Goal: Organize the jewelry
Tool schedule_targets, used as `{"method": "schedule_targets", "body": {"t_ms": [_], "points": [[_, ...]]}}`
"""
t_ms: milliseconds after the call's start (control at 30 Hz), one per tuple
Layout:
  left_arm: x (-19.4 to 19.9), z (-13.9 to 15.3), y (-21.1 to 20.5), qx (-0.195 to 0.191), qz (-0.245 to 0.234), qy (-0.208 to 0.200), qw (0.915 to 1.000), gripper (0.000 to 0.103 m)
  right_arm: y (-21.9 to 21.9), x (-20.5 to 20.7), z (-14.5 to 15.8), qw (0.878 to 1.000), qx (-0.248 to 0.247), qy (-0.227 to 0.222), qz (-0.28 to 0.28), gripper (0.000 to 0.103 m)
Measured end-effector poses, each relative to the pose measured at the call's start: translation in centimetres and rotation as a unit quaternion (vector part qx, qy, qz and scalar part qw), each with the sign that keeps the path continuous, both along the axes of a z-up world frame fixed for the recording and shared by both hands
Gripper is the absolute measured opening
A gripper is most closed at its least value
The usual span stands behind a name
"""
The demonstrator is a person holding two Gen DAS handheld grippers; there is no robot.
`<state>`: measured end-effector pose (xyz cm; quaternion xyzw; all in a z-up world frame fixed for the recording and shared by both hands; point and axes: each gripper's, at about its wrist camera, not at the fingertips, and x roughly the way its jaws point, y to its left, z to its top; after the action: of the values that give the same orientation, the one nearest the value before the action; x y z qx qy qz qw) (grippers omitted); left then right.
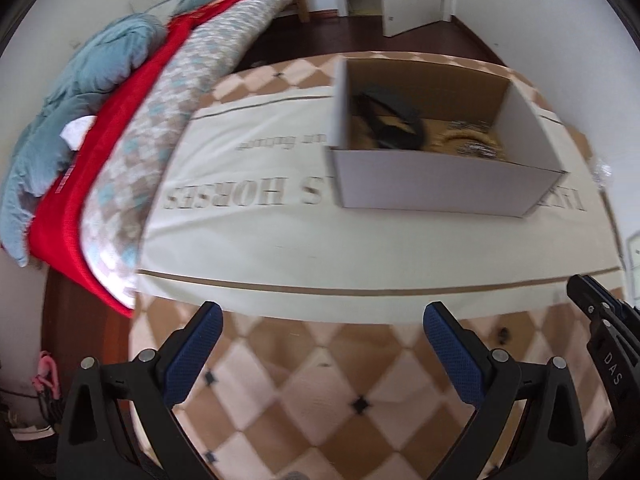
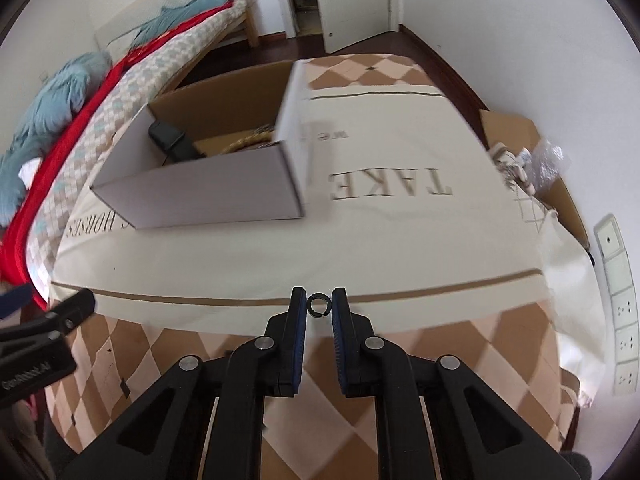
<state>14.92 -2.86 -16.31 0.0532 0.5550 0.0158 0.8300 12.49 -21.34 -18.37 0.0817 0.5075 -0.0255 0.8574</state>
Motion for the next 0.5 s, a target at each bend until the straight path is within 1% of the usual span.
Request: {"method": "schedule_targets", "body": {"t_ms": [100, 167, 233, 300, 333, 367, 400, 467, 500], "points": [[-0.5, -0.4, -2.9, -0.028, -0.031, 0.013, 0.999, 0.102, -2.0, -1.0, 0.5, 1.0, 0.004, 0.001, -0.022, 0.013], [-0.8, -0.8, -4.7, -0.038, -0.053, 0.022, 0.9976, 0.102, -3.2, -1.7, 0.5, 0.999, 0.007, 0.003, -0.038, 0.013], [-1.2, -0.9, -6.2, -0.041, -0.073, 0.023, 0.9962, 0.099, -4.2, -2.2, 0.5, 0.999, 0.01, 0.006, -0.052, 0.013], [-1.5, -1.2, -7.6, -0.042, -0.091, 0.025, 0.9947, 0.088, -4.9, -2.6, 0.3, 0.998, 0.011, 0.008, -0.062, 0.013], [-1.5, -1.3, -8.2, -0.044, -0.097, 0.027, 0.994, 0.084, -5.1, -2.8, 0.2, 0.998, 0.012, 0.01, -0.065, 0.013], [-1.6, -1.4, -8.5, -0.044, -0.101, 0.029, 0.9935, 0.077, -5.4, -3.1, 0.1, 0.997, 0.013, 0.011, -0.069, 0.013], [-1.6, -1.5, -8.9, -0.046, -0.105, 0.031, 0.9929, 0.073, -5.5, -3.3, 0.1, 0.997, 0.013, 0.011, -0.071, 0.013], [-1.6, -1.7, -9.4, -0.047, -0.112, 0.034, 0.9921, 0.067, -5.8, -3.6, 0.2, 0.997, 0.014, 0.011, -0.074, 0.013], [-1.6, -1.7, -9.6, -0.047, -0.114, 0.034, 0.9918, 0.062, -5.9, -3.7, 0.2, 0.997, 0.015, 0.011, -0.076, 0.013]]}}
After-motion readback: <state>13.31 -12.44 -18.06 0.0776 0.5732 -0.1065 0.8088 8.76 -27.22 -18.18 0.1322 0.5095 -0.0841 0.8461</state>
